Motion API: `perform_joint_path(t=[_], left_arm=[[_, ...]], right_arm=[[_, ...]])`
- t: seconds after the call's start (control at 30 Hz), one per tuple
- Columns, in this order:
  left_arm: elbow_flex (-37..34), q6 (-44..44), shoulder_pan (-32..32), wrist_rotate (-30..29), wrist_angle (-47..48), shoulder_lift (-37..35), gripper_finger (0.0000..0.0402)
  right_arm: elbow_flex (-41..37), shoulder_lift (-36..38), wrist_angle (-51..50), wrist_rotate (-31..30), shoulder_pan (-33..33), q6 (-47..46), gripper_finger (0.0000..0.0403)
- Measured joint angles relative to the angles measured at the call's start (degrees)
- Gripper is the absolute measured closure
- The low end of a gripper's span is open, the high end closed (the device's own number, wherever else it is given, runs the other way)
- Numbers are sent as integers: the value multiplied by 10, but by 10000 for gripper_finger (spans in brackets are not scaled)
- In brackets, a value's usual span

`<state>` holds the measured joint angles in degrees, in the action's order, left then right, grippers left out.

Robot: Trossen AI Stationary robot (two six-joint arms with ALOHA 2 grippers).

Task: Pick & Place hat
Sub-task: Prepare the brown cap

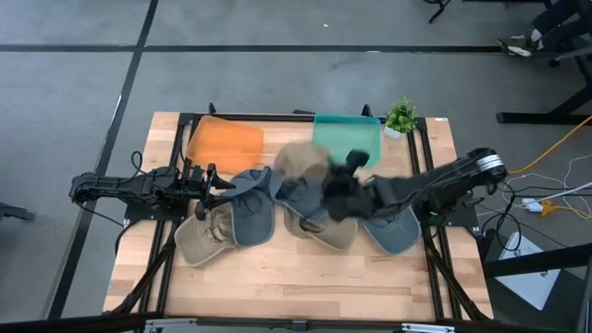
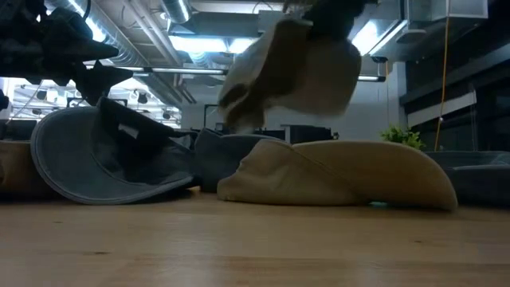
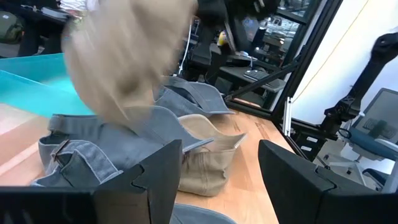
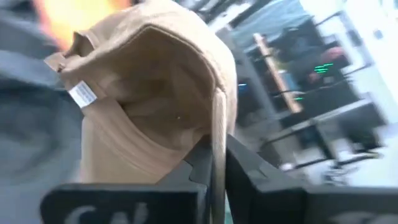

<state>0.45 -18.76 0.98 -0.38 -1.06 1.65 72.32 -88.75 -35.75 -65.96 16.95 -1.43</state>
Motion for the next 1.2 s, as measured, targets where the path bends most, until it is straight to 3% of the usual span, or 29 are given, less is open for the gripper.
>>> perform_joint_path(t=[0.27, 0.43, 0.57, 0.63, 0.73, 0.87, 1.03, 1.2], left_arm=[[0, 0, 0, 0, 0, 0, 194], [0, 0, 0, 0, 0, 0, 194], [0, 0, 0, 0, 0, 0, 194], [0, 0, 0, 0, 0, 0, 194], [0, 0, 0, 0, 0, 0, 194], [0, 0, 0, 0, 0, 0, 194], [0, 0, 0, 0, 0, 0, 194], [0, 0, 0, 0, 0, 0, 194]], right_arm=[[-5, -124, 82, 172, 70, -166, 375], [2, -173, 132, 271, 83, -263, 305], [27, -182, 112, 328, 83, -284, 239], [47, -180, 75, 335, 77, -286, 226], [76, -180, -5, 330, 70, -283, 261], [104, -178, -57, 330, 61, -281, 375], [116, -175, -96, 318, 57, -254, 382], [157, -152, -185, 216, 58, -204, 387]])
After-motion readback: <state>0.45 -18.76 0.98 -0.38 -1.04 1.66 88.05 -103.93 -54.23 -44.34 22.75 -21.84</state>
